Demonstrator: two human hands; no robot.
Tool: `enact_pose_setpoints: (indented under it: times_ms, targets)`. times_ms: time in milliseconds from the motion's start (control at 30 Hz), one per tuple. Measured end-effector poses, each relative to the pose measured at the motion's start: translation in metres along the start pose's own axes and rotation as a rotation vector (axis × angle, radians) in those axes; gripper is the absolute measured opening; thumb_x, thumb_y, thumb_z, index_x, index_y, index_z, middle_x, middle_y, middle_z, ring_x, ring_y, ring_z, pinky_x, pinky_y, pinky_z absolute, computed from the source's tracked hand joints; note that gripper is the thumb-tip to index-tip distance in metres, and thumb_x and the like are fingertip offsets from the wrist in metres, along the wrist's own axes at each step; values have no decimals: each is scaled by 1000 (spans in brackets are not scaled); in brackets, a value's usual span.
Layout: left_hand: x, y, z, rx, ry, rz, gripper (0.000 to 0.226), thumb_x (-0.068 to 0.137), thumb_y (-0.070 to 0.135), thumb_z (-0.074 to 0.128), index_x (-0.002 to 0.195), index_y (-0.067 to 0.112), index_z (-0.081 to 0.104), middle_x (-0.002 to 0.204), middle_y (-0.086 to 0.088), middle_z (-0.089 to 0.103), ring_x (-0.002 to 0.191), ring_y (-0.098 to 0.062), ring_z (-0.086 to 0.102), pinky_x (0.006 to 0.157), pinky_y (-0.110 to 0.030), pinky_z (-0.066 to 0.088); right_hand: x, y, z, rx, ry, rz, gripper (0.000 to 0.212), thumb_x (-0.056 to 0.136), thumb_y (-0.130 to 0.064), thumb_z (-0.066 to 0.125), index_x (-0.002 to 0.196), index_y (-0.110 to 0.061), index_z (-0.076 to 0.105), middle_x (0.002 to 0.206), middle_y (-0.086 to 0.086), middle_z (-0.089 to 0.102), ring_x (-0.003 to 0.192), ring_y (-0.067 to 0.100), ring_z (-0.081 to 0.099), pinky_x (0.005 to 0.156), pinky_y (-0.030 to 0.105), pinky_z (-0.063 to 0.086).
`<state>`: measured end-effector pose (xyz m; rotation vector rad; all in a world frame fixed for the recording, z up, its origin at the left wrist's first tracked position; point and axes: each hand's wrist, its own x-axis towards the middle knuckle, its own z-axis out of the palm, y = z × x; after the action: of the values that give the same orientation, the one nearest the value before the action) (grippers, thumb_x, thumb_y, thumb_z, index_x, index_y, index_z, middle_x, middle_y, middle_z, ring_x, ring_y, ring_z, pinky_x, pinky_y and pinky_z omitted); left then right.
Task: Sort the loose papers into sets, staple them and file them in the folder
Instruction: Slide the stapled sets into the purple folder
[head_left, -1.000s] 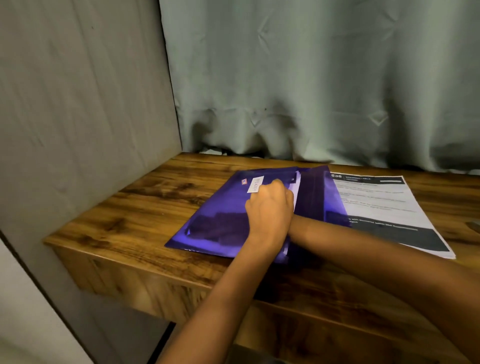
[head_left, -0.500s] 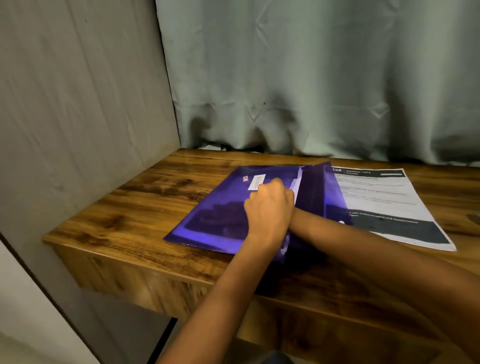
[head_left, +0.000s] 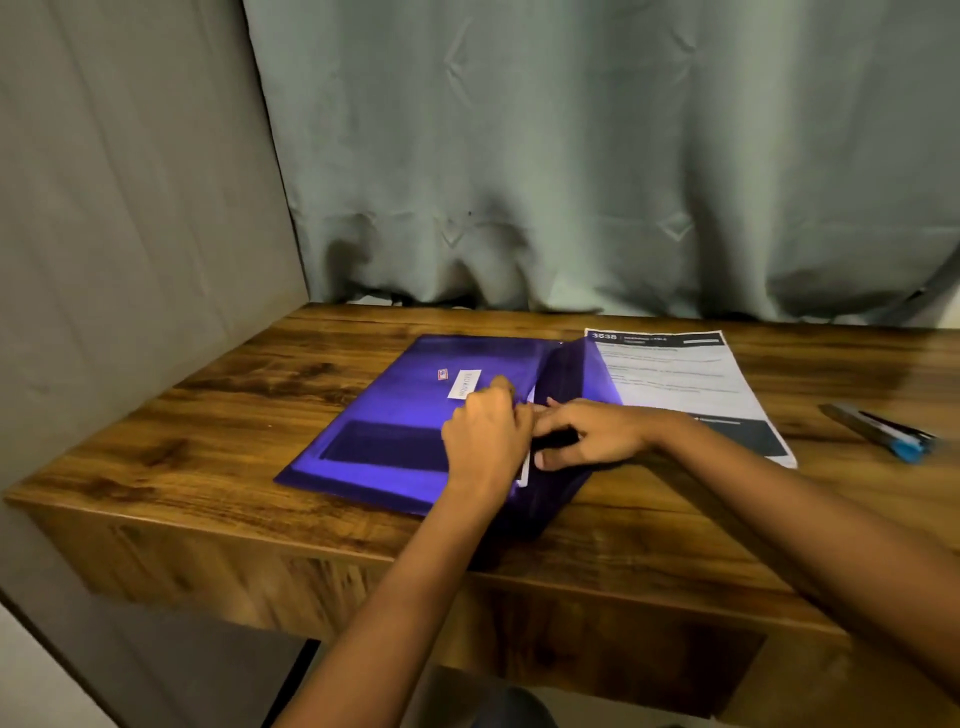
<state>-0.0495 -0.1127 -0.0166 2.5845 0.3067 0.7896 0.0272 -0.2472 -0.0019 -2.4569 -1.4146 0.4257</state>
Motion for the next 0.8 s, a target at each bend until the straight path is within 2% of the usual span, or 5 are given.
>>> enact_pose_setpoints:
  times_ms: [133, 267, 500, 667, 800]
  targets:
    - [-1, 1, 1, -7, -14, 5, 24, 94, 28, 49, 106, 10, 59, 102, -13, 65, 96, -36, 60, 72, -38, 45, -18, 6, 4, 48, 216, 84, 50, 96, -29, 55, 144, -19, 42, 153, -1, 31, 141, 3, 23, 117, 22, 18]
    - [-1, 1, 2, -44, 1, -11, 19, 92, 20, 48, 99, 7, 61, 97, -15, 65, 91, -39, 60, 69, -40, 45, -13, 0, 16, -73, 116, 133, 53, 102, -28, 40, 152, -20, 21, 157, 0, 20, 144, 10, 15, 120, 33, 7]
    - [0, 1, 2, -46, 8, 1, 18, 91, 21, 50, 97, 9, 62, 92, -12, 66, 88, -36, 62, 69, -40, 49, -10, -7, 23, 19, 104, 105, 48, 103, -24, 38, 149, -18, 28, 157, 0, 19, 145, 8, 8, 120, 34, 0]
    - [-1, -1, 6, 42, -51, 32, 22, 91, 22, 49, 108, 11, 59, 100, -12, 65, 95, -35, 60, 67, -35, 40, -38, 15, 5, 186, 618, 210, 30, 93, -21, 60, 121, -14, 65, 126, 4, 63, 122, 15, 54, 94, 17, 37]
    - [3, -5, 7, 36, -129, 82, 28, 93, 19, 51, 119, 10, 55, 110, -14, 64, 103, -35, 59, 71, -37, 43, -60, 67, -15, -18, 874, 738, 36, 90, -30, 61, 118, -7, 62, 120, 14, 63, 114, 31, 55, 94, 34, 41]
